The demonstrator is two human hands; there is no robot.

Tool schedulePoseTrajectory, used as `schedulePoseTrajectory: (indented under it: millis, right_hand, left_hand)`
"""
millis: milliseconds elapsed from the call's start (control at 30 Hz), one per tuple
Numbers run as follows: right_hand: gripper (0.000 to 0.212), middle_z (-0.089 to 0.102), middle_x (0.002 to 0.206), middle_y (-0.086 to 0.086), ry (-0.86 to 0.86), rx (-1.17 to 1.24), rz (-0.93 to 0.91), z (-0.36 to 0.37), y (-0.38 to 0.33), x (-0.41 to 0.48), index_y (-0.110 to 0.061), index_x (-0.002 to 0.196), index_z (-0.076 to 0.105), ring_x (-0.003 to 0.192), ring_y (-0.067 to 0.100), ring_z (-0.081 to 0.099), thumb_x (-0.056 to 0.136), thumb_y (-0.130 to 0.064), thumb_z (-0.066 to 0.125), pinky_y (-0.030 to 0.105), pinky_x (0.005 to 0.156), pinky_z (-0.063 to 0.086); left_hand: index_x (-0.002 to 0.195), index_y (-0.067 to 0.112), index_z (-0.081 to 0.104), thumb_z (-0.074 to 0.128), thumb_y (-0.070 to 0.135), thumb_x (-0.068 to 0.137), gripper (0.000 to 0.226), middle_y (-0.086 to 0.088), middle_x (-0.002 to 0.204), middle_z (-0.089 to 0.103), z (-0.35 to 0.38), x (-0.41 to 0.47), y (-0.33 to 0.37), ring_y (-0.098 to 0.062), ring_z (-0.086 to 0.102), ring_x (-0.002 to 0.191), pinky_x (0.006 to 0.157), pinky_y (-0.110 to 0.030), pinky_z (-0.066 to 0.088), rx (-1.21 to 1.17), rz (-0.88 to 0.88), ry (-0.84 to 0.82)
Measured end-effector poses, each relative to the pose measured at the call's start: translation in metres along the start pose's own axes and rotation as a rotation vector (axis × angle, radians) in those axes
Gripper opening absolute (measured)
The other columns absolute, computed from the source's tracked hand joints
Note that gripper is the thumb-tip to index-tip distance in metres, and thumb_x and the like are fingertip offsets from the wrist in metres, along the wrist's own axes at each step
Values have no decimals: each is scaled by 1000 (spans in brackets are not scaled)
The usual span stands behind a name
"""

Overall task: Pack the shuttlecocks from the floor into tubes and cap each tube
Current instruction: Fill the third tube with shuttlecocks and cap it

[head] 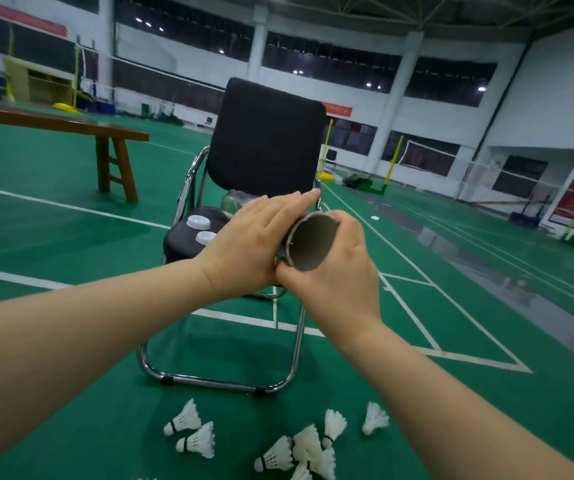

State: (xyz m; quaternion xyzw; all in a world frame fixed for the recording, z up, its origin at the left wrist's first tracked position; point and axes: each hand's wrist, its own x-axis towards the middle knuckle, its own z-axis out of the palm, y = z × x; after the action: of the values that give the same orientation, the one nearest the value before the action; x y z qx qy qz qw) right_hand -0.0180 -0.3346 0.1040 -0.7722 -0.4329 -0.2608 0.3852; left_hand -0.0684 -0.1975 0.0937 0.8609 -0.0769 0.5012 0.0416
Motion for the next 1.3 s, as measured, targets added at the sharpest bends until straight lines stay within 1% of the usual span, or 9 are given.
schedulePoseTrajectory:
  millis: [67,133,267,367,600,700,867,1067,1300]
  right_hand:
    - [74,48,119,-1,-40,22,5,-7,-16,-13,-18,125,38,104,23,53,64,-40,75,34,83,44]
    - [76,48,120,-1,-83,25,-8,-12,-34,-23,-18,127,36,105,23,53,65,-41,73,35,84,45]
    - [75,47,119,1,-143,63,-38,-20,-68,-40,-19,127,35,100,24,53,66,-41,72,32,78,43]
    - [73,47,118,1,-159,115,-61,-21,-88,-49,-18,126,35,98,24,53,67,-40,72,32,77,42]
    - [69,46,111,-2,-208,237,-51,-6,-104,-61,-19,122,37,89,18,48,66,-39,73,29,71,39]
    - [69,47,110,-2,-251,287,-28,9,-101,-65,-19,120,37,92,20,52,65,-39,74,31,73,44]
    - [74,50,117,0,-326,307,43,45,-86,-70,-18,125,37,100,24,54,65,-38,73,36,79,46]
    - [67,51,114,-1,-405,325,106,94,-58,-75,-20,119,40,99,23,55,63,-37,74,36,81,46]
    - [65,49,109,-4,-522,309,138,158,-24,-80,-22,115,39,95,20,53,63,-37,74,34,79,45]
  left_hand:
    - [139,12,26,69,25,68,84,-14,127,55,-19,-11,13,-16,41,114,98,-27,31,21,-14,-2]
    - [138,6,30,69,21,66,84,-16,123,57,-39,-23,24,-15,42,109,94,-26,31,42,-42,-1]
    - [138,3,36,75,17,68,81,-17,124,57,-81,-46,41,-24,51,109,91,-23,36,88,-120,-18]
    - [137,2,38,80,16,67,83,-18,124,56,-107,-57,49,-33,55,109,91,-30,35,149,-138,-40]
    - [134,2,41,82,19,65,82,-18,124,56,-133,-75,46,-35,56,109,93,-39,42,257,-170,-154]
    - [131,-1,44,78,27,64,80,-20,121,58,-131,-86,39,-36,58,106,91,-40,43,287,-179,-206]
    - [130,4,43,55,49,66,79,-16,120,60,-110,-109,20,-31,58,105,86,-35,47,281,-214,-247]
    - [126,2,46,50,46,66,75,-17,115,61,-69,-140,-14,-32,60,100,82,-38,50,258,-262,-292]
    - [125,8,41,50,46,66,71,-14,114,62,-22,-180,-57,-29,60,98,80,-36,51,214,-328,-363]
